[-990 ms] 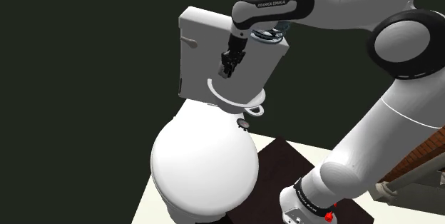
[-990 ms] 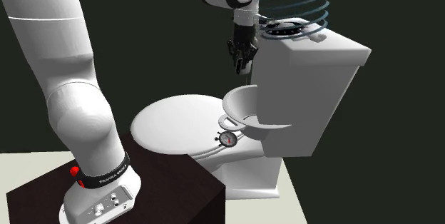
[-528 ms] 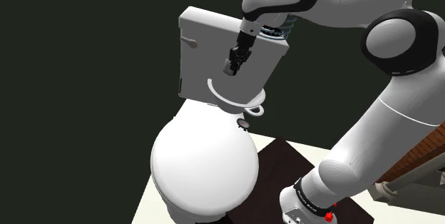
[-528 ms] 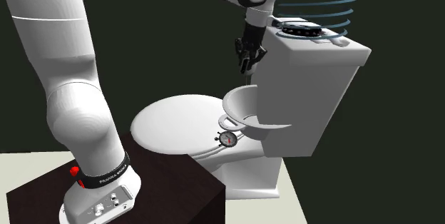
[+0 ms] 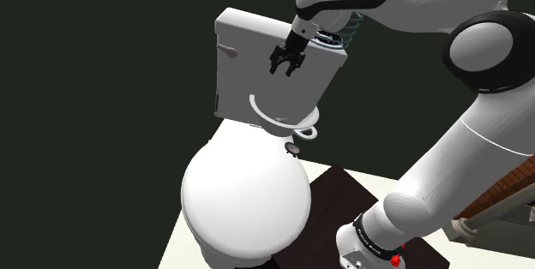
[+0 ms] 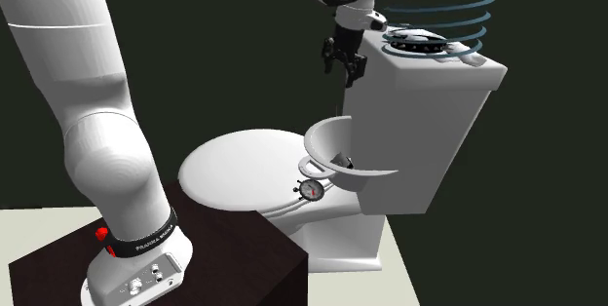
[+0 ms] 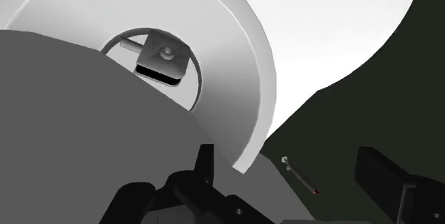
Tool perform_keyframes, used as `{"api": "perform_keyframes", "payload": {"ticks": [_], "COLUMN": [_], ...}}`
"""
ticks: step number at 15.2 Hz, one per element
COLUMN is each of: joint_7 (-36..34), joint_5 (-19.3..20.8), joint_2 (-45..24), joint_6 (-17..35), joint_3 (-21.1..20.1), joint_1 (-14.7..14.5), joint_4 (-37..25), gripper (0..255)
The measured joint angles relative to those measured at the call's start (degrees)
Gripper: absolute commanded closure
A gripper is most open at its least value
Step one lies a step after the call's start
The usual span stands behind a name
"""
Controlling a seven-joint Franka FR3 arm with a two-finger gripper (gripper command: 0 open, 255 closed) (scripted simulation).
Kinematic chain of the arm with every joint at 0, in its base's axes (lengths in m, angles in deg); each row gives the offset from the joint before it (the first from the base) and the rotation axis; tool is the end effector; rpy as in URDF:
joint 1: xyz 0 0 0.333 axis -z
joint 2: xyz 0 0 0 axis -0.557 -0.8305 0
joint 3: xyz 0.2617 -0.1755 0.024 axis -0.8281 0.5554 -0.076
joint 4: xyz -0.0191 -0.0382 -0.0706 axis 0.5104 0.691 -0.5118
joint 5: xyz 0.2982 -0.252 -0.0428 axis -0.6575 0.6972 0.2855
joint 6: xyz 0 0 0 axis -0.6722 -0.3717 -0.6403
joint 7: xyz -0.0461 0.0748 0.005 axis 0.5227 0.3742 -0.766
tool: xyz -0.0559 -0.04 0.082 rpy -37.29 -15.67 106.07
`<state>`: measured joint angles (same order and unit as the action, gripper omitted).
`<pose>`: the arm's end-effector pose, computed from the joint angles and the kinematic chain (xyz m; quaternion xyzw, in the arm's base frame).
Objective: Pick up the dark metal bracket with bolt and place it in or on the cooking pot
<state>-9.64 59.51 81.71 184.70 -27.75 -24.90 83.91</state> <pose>0.5700 -0.1044 0.4680 -0.9910 0.0657 -0.0218 0.1144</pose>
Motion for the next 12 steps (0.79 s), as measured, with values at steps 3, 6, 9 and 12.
{"api": "perform_keyframes", "payload": {"ticks": [3, 6, 9, 12], "joint_7": [-6.4, -7.4, -7.7, -7.8], "joint_5": [1.1, 1.1, 0.9, 0.9], "joint_2": [1.7, 1.5, 0.7, 0.7], "joint_6": [3.1, 4.0, 5.4, 7.3], "joint_3": [0.0, -0.1, -0.3, -0.5], "joint_1": [-0.4, -0.5, -0.8, -1.1], "joint_4": [0.6, 0.9, 1.4, 2.4], "gripper": [0, 0, 0, 0]}}
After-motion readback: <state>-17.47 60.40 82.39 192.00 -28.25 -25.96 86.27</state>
